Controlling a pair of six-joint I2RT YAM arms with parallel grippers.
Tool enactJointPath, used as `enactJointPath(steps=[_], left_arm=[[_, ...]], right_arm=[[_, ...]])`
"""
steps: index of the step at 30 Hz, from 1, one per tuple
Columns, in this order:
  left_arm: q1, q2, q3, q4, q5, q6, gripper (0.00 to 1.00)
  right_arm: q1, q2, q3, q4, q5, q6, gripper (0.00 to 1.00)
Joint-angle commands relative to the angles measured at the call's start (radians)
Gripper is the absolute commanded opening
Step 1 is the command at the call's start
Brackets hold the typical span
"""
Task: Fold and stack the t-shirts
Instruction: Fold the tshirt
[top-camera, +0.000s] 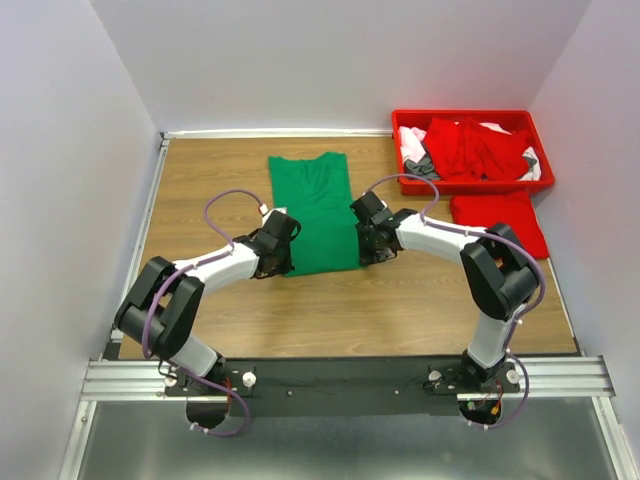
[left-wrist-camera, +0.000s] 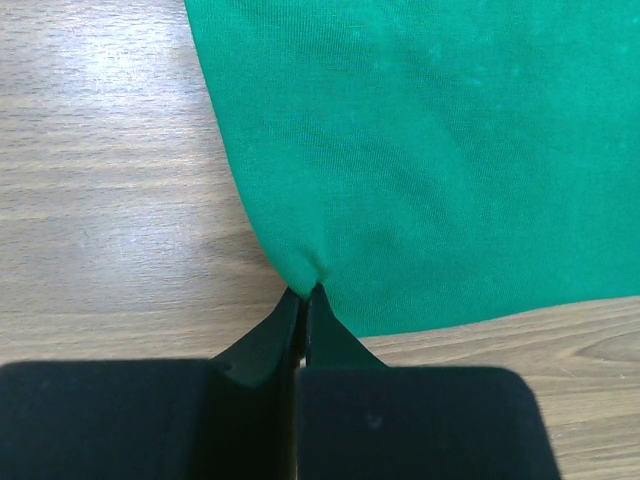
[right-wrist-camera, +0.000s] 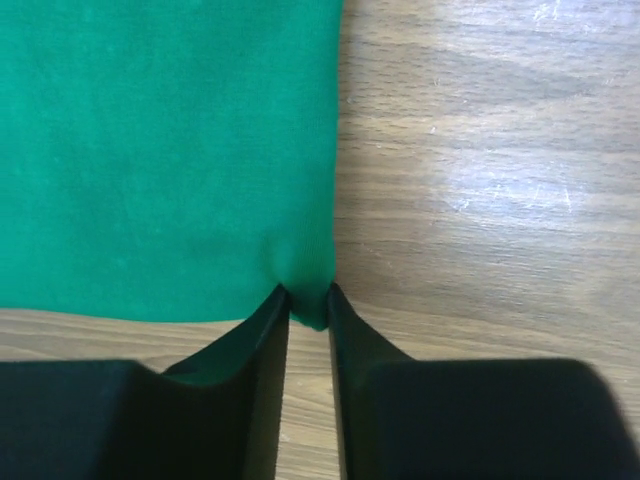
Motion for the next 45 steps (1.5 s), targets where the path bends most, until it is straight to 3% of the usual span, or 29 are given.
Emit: enactJointPath(steps=[1, 6, 12, 16, 24, 28, 30, 36, 45], left_arm=[[-0.009, 0.019, -0.051, -0.088, 0.021, 0.01, 0.02], [-0.01, 0.017, -0.044, -0.089, 0.038, 0.018, 0.02], [-0.052, -0.052, -0.044, -0.165, 0.101, 0.018, 0.0], [-0.139, -0.232, -0.093, -0.236, 0.206, -0.044, 0.0], [-0.499, -0.458, -0.106, -0.397, 0.319, -0.319, 0.0], [-0.586, -0.515, -0.118, -0.397, 0.337, -0.427, 0.0], [-0.583, -0.546, -0.094, -0.408, 0.295, -0.435, 0.0], [-0.383, -0.518, 0.017, -0.465, 0.257, -0.239, 0.0], [-0.156, -0.462, 0.083, -0.433, 0.314, -0.03, 0.0]], right_arm=[[0.011, 0.093, -0.095, -0.091, -0.031, 0.035, 0.25], [0.009, 0.109, -0.147, -0.091, -0.017, 0.03, 0.01], [0.017, -0.041, -0.265, -0.124, -0.009, -0.001, 0.01], [0.068, -0.222, -0.379, -0.282, -0.028, 0.01, 0.01], [0.213, -0.503, -0.338, -0.575, -0.146, 0.159, 0.01], [0.213, -0.592, -0.267, -0.661, -0.137, 0.176, 0.01], [0.215, -0.601, -0.193, -0.693, -0.106, 0.18, 0.0], [0.203, -0.519, 0.019, -0.766, 0.045, 0.141, 0.01], [0.137, -0.333, 0.286, -0.767, 0.124, 0.019, 0.01]])
